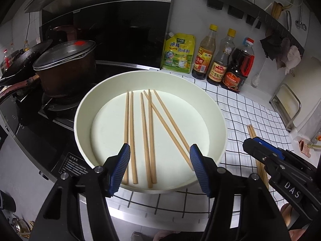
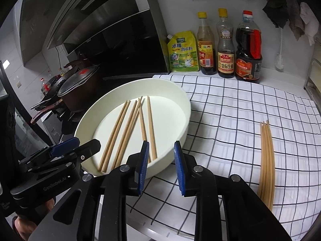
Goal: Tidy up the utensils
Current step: 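Move both open tools back to the chopstick pile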
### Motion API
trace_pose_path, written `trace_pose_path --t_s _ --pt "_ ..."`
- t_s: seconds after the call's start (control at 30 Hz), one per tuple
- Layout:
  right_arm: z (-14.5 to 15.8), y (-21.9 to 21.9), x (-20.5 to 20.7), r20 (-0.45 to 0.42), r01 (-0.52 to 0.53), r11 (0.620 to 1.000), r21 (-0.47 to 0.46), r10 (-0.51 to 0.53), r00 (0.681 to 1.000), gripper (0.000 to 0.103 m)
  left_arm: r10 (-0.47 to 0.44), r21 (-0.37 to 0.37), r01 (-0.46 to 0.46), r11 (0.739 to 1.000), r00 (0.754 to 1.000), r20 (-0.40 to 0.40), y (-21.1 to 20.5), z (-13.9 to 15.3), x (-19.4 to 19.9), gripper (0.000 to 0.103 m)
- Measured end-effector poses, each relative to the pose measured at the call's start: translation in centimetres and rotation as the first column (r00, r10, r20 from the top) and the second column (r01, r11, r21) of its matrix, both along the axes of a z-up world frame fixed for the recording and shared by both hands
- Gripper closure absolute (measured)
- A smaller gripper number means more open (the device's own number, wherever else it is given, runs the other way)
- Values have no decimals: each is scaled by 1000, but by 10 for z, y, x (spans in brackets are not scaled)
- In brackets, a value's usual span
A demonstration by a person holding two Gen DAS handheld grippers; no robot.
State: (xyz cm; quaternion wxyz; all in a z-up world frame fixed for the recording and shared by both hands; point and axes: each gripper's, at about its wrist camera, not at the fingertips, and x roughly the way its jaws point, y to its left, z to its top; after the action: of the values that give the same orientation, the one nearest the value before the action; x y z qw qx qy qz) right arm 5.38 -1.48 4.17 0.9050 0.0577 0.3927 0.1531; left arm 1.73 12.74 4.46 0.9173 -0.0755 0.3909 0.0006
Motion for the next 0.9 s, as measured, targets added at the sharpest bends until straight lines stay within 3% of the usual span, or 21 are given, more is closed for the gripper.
trace_pose_path --t_s 0.43,0.9 --pt "-8 -64 -19 -9 106 994 -15 -106 994 74 -86 1 86 996 996 -3 -48 -1 -4 38" --pt "-36 -157 -32 -52 269 962 -58 -272 961 69 -210 -4 210 978 977 -36 -122 -17 6 36"
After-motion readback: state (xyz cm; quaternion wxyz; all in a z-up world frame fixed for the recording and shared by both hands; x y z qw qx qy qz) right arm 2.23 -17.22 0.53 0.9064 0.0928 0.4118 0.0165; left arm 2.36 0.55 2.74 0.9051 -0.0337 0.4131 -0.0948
